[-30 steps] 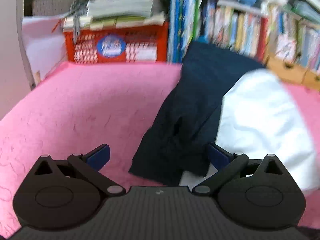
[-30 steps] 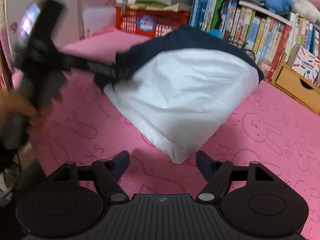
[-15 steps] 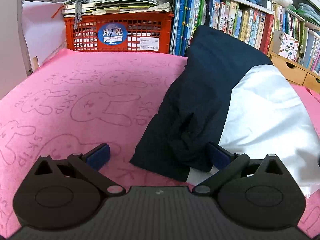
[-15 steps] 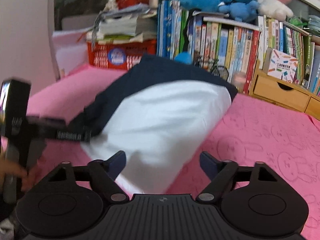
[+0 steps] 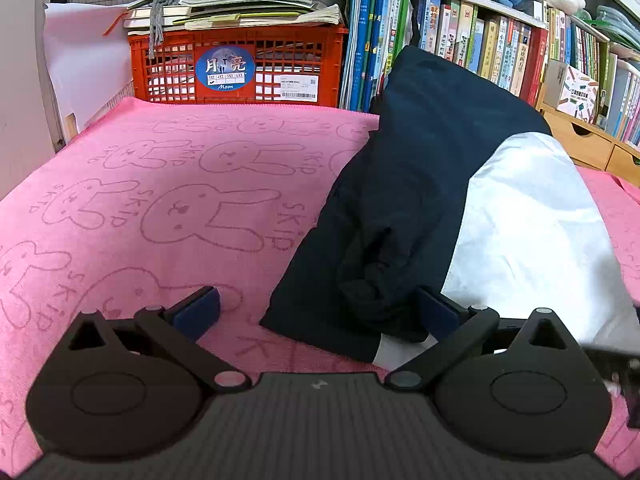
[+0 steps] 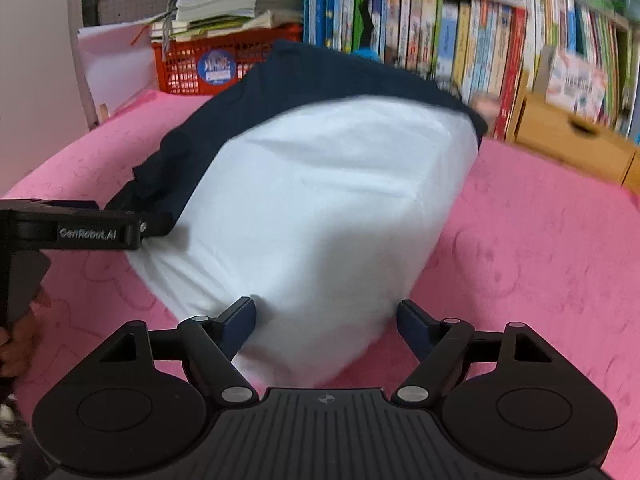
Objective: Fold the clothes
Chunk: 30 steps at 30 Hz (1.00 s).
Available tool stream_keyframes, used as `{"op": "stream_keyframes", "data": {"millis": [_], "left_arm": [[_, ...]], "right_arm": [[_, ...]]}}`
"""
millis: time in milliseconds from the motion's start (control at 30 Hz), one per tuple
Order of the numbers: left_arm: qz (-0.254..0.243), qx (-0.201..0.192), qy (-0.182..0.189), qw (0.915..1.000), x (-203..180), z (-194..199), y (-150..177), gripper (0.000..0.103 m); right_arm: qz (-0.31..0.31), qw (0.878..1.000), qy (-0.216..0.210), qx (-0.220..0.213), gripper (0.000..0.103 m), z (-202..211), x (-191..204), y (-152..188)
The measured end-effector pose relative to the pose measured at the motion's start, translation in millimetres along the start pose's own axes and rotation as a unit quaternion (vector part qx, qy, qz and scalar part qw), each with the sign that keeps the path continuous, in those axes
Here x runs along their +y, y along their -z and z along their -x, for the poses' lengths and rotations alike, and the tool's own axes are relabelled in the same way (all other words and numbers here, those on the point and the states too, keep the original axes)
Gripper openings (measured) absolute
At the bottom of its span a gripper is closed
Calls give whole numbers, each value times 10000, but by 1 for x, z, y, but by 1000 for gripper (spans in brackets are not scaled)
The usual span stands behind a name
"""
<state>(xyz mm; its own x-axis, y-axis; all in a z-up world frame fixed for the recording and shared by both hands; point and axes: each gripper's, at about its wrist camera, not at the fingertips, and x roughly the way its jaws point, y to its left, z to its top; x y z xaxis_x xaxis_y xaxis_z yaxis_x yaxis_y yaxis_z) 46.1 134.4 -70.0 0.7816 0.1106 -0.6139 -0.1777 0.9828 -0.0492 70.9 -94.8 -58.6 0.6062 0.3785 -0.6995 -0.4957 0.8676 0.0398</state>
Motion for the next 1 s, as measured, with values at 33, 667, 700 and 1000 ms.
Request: {"op": "stream_keyframes", "data": {"millis": [33, 667, 700, 1000], "left_arm": [[5, -2, 1, 10000, 0, 0, 0, 103], [-25, -66, -37, 10000, -1, 0, 1, 103], [-31, -76, -34, 10000, -1, 0, 1, 103], [-27, -127, 15, 9999, 1, 1, 2, 103]], "right_arm": [[-39, 9999, -107, 55, 80, 2, -3, 2], [229, 9972, -204, -689, 85, 26, 5, -22], [257, 9981, -153, -533, 85, 15, 6, -23], [-183, 9983, -526, 176, 89, 21, -20, -1]]}}
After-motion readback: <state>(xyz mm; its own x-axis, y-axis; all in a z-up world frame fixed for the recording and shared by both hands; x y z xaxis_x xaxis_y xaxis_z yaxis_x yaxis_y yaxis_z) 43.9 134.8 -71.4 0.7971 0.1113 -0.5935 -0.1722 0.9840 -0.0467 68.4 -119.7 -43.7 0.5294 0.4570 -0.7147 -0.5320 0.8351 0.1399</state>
